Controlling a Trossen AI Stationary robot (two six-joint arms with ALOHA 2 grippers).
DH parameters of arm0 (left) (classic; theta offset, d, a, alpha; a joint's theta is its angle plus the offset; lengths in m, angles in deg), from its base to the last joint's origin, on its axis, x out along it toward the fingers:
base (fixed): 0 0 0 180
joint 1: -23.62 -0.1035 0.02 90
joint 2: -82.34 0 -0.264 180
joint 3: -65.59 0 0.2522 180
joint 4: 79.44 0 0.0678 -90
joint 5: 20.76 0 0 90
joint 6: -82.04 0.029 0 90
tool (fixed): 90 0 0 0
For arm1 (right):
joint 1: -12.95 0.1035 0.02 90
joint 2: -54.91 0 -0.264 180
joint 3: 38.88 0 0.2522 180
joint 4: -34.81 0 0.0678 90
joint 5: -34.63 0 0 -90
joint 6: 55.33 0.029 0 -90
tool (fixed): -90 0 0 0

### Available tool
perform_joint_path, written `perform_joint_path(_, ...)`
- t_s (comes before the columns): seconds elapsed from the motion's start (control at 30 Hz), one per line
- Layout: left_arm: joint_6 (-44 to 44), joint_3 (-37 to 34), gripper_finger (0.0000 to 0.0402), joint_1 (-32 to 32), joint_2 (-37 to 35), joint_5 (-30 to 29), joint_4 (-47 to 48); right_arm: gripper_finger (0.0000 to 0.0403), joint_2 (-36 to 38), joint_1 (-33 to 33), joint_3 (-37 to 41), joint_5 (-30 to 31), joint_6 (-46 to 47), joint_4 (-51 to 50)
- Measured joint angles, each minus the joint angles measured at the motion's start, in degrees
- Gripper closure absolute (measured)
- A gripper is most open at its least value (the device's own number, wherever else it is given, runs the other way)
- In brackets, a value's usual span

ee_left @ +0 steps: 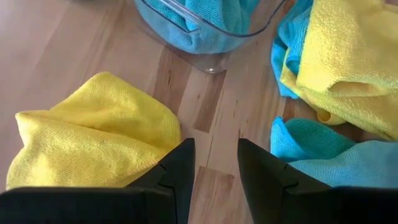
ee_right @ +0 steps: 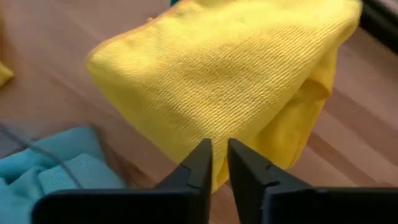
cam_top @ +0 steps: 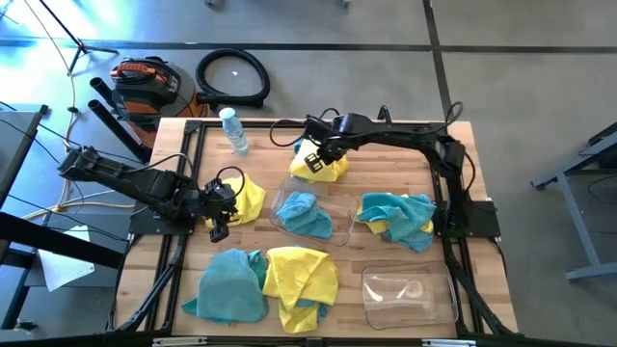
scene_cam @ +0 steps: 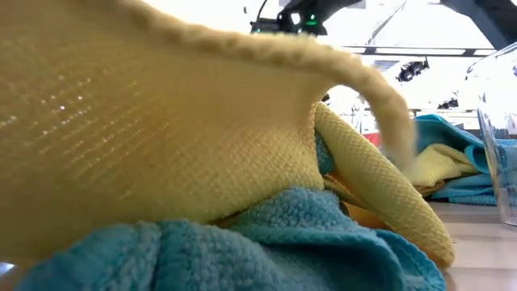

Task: Sort microfiber towel by color & place in baskets
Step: Put the yellow towel in the bottom transparent bin

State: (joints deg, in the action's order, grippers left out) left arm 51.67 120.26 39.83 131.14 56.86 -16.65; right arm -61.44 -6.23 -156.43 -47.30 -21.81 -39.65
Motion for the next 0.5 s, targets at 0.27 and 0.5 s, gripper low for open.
perform_joint_path(0.27,0.0,0.0,0.0291,0.0,0.0,-0.3,0.0,0.0219,-2.5,-1.2,0.0,0.6,3.8,0.1)
perform_joint_path(0.5,0.0,0.0,0.0291,0.0,0.0,-1.4,0.0,0.0192,-5.3,-1.1,0.0,-2.7,3.7,0.3)
